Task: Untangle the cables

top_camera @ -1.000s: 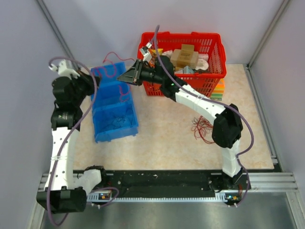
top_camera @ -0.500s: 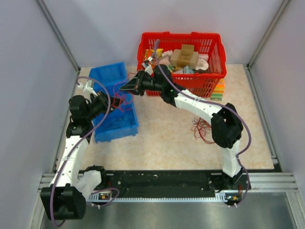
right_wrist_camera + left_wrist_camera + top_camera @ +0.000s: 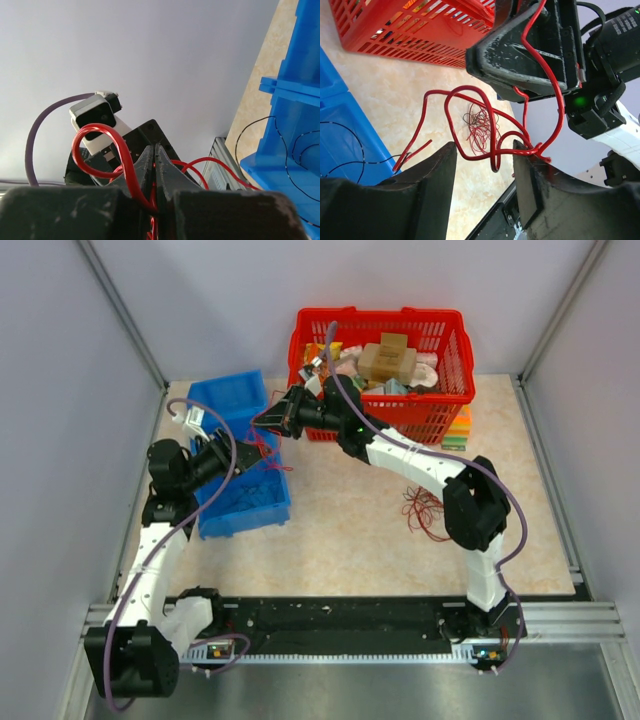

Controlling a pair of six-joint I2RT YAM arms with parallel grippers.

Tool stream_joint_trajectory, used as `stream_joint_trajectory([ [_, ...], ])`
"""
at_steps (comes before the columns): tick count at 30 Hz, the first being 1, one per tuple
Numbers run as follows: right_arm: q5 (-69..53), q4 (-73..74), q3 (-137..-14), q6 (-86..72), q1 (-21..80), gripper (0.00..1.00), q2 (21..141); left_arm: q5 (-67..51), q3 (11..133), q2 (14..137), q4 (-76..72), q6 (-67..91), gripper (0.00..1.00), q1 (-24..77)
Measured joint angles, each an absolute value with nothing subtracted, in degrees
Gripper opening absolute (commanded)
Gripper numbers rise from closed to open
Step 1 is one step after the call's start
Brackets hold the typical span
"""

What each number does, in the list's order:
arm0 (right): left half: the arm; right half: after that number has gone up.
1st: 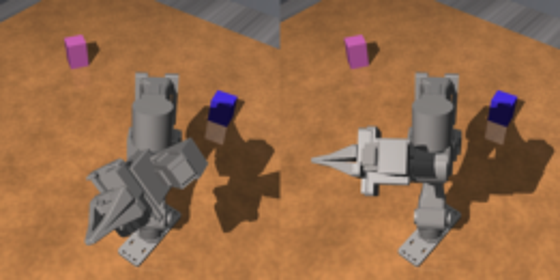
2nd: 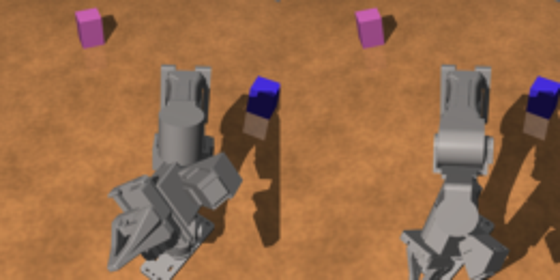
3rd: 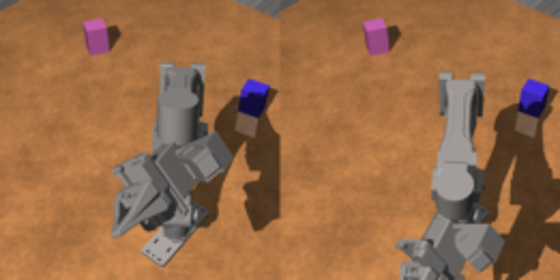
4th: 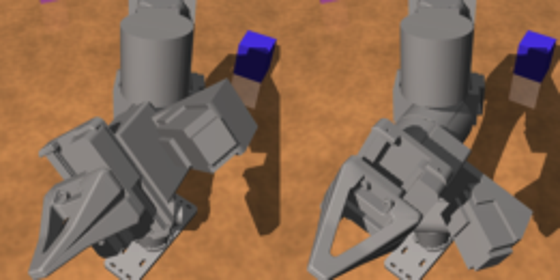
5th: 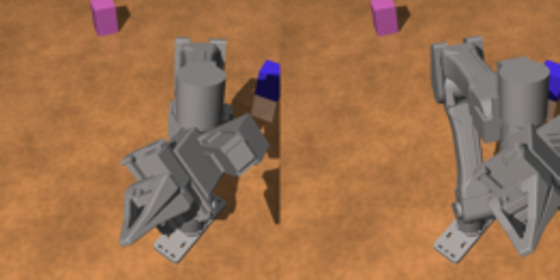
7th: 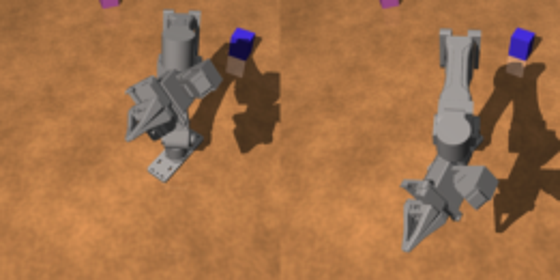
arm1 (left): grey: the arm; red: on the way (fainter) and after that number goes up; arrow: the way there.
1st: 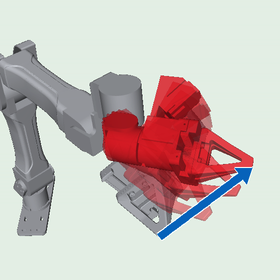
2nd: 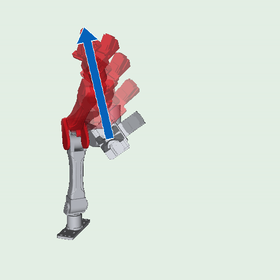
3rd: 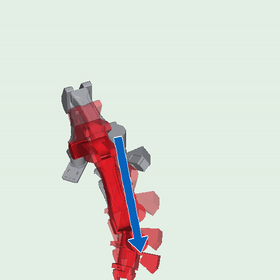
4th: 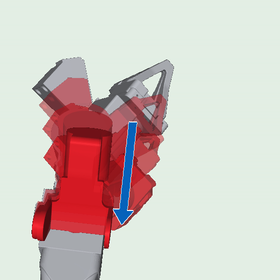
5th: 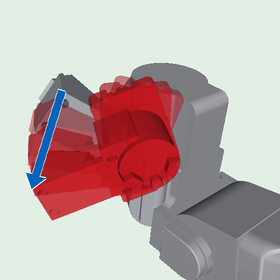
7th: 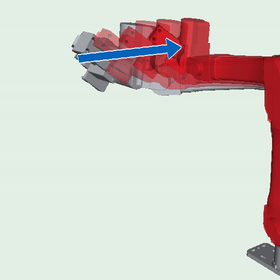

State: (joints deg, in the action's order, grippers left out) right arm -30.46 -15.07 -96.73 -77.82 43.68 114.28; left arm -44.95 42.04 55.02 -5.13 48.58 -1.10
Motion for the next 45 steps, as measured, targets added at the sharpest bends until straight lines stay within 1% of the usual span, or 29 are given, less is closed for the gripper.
stream_joint_trajectory([
  [2, -30.4, -15.0, -96.7, -77.8, 43.7, 0.00, 114.3, -45.5, 41.8, 54.7, -5.9, 48.8, 0.58, -1.0],
  [5, -30.2, -15.3, -96.4, -77.8, 43.7, 0.00, 114.3, -45.7, 41.6, 53.9, -6.1, 48.9, 0.59, -1.0],
  [9, -30.1, -15.5, -95.9, -77.6, 43.5, 0.00, 114.3, -46.0, 41.6, 52.6, -5.5, 48.6, 0.57, -1.0],
  [12, -30.1, -15.9, -94.9, -77.5, 43.1, 0.00, 114.2, -45.0, 41.6, 52.0, -1.7, 47.2, 0.57, -1.0],
  [15, -30.1, -16.0, -94.5, -77.4, 42.5, 0.00, 114.2, -44.0, 41.6, 52.0, 1.5, 46.5, 0.55, -1.0],
  [19, -30.1, -17.0, -94.4, -77.6, 42.2, 0.00, 114.1, -43.9, 41.5, 52.0, 2.0, 46.8, 0.52, -1.0],
  [24, -30.1, -17.7, -94.4, -77.7, 42.2, 0.00, 114.1, -43.9, 40.7, 52.0, 0.0, 48.1, 0.60, -1.0],
  [25, -30.1, -17.8, -94.4, -77.7, 42.2, 0.00, 114.1, -43.9, 40.6, 52.0, -0.1, 48.3, 0.64, -1.0],
  [26, -30.1, -17.9, -94.4, -77.8, 42.3, 0.00, 114.1, -43.9, 40.6, 52.0, -0.4, 48.6, 0.65, -1.0],
  [34, -30.2, -21.9, -93.6, -81.2, 43.4, 0.00, 114.0, -43.9, 40.1, 55.1, -5.3, 50.3, 0.65, -0.7],
  [40, -30.0, -24.0, -90.3, -83.3, 44.5, 0.00, 113.4, -42.9, 39.6, 56.0, -8.3, 52.0, 0.65, 0.1],
  [42, -30.0, -24.3, -89.9, -83.8, 44.7, 0.00, 113.4, -42.3, 39.6, 56.0, -9.0, 52.0, 0.62, 0.9],
  [43, -30.0, -24.6, -89.6, -83.9, 44.8, 0.00, 113.4, -41.9, 39.6, 55.9, -9.1, 52.0, 0.58, 1.3],
  [44, -30.0, -24.7, -89.5, -84.2, 44.8, 0.00, 113.3, -41.4, 39.6, 55.7, -9.0, 52.0, 0.52, 1.5],
  [45, -29.9, -25.1, -89.3, -84.2, 44.9, 0.00, 113.3, -41.0, 39.6, 55.6, -9.1, 51.9, 0.42, 1.6],
])
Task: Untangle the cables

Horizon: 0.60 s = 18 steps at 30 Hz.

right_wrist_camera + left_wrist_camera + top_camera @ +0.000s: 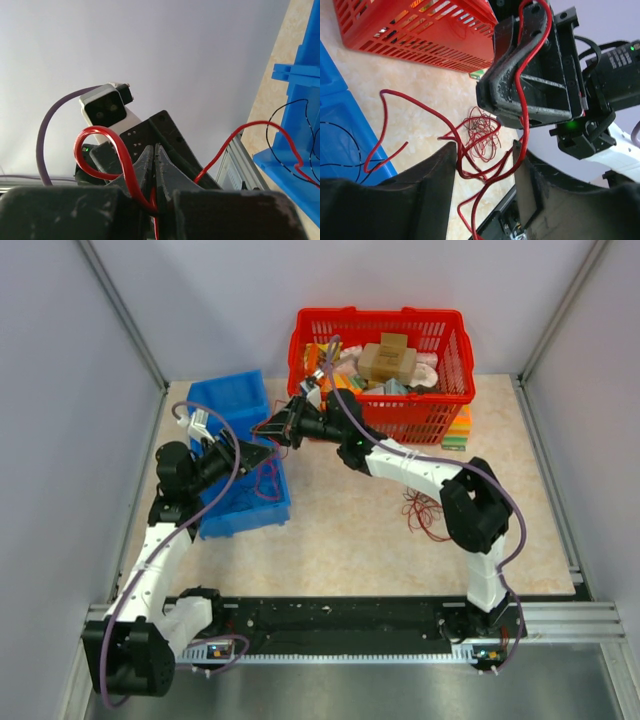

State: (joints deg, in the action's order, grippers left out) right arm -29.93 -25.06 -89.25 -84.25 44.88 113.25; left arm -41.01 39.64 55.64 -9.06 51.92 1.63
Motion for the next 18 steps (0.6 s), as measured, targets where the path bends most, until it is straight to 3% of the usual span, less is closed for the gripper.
stream_joint_trajectory([
  [5, -29.6, -25.2, -88.8, -84.1, 45.1, 0.00, 112.5, -39.3, 40.3, 55.6, -7.2, 50.5, 0.04, 1.9],
  [6, -29.6, -24.9, -88.8, -83.6, 45.2, 0.07, 112.3, -38.9, 40.5, 55.6, -6.5, 50.1, 0.00, 2.0],
  [7, -29.5, -24.1, -88.8, -82.8, 45.2, 0.20, 112.0, -38.3, 41.1, 55.6, -5.1, 49.3, 0.00, 2.0],
  [11, -29.3, -15.4, -89.6, -73.9, 44.4, 0.52, 110.0, -35.0, 43.9, 54.6, 1.3, 45.3, 0.00, 2.0],
  [14, -28.7, -6.4, -90.3, -62.0, 43.1, 0.63, 107.7, -31.5, 47.7, 53.4, 8.0, 42.2, 0.00, 2.0],
  [18, -28.1, -1.3, -85.2, -45.7, 42.0, 0.66, 101.1, -28.5, 53.2, 53.0, 13.2, 40.4, 0.00, 2.0],
])
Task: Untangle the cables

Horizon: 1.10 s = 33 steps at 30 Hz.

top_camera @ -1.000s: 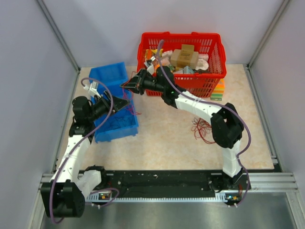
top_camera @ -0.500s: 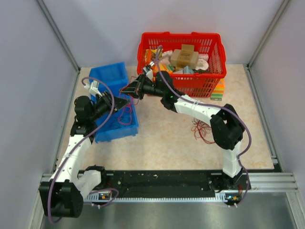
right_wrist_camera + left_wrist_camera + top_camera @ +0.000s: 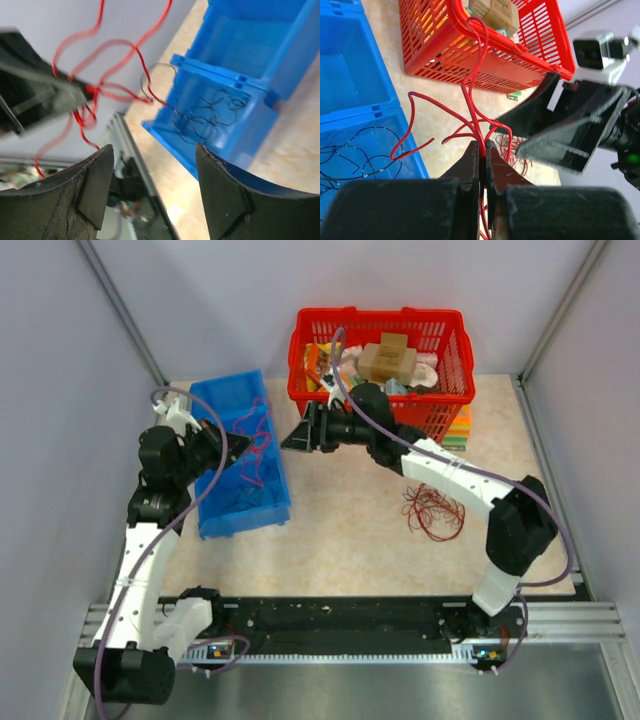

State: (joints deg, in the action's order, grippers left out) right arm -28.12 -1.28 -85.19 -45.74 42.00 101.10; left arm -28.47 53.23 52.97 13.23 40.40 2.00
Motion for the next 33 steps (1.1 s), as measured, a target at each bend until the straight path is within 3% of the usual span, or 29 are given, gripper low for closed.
stream_joint_trajectory([
  [6, -27.6, -2.4, -77.9, -28.3, 43.2, 0.59, 96.0, -28.0, 56.9, 53.0, 17.1, 40.8, 0.00, 2.0],
  [12, -22.6, -8.0, -77.2, -17.4, 48.9, 0.64, 100.6, -27.4, 58.5, 53.0, 20.6, 41.0, 0.00, 2.0],
  [19, -21.0, -15.7, -77.2, -13.9, 50.4, 0.62, 108.4, -27.5, 59.0, 53.0, 21.7, 41.5, 0.00, 2.0],
  [26, -18.2, -20.5, -77.2, -13.4, 50.6, 0.50, 110.5, -27.6, 59.4, 53.0, 22.0, 41.8, 0.00, 2.0],
  [33, -17.2, -24.1, -77.7, -13.5, 51.7, 0.23, 110.7, -27.4, 59.7, 53.1, 22.8, 41.8, 0.00, 2.0],
])
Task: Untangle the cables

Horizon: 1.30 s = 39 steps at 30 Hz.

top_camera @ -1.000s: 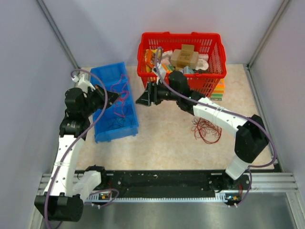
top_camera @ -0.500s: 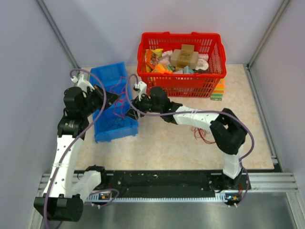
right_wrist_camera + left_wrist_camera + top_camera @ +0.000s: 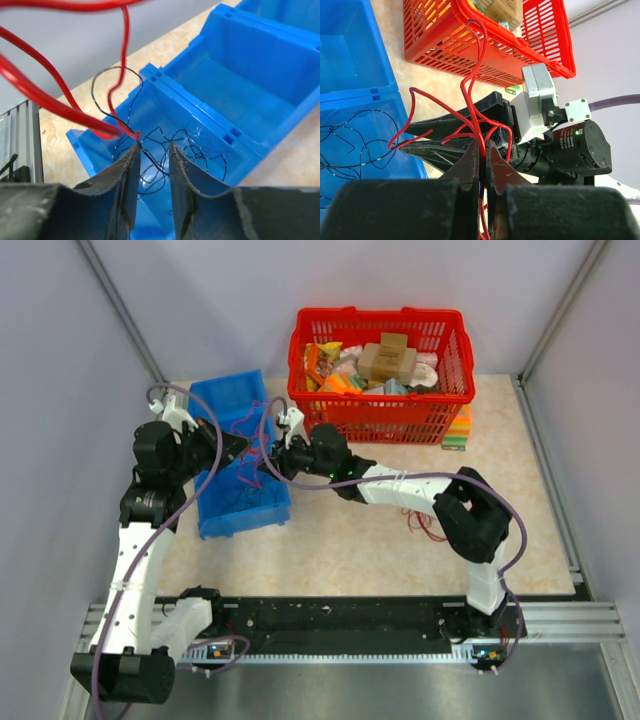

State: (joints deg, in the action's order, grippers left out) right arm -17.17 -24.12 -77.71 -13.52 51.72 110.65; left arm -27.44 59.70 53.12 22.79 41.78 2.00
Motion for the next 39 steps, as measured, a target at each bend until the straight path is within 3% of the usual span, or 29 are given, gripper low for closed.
stream_joint_trajectory([
  [4, -16.0, -24.8, -78.2, -13.6, 52.7, 0.01, 110.8, -27.2, 59.7, 53.3, 23.4, 41.7, 0.00, 2.0],
  [23, -12.7, -20.5, -81.0, -13.2, 52.7, 0.00, 110.8, -16.1, 59.1, 52.2, 33.0, 33.2, 0.00, 2.0],
  [39, -18.3, -17.7, -82.0, -9.0, 53.5, 0.00, 110.4, -17.5, 60.4, 53.4, 32.2, 32.3, 0.00, 2.0],
])
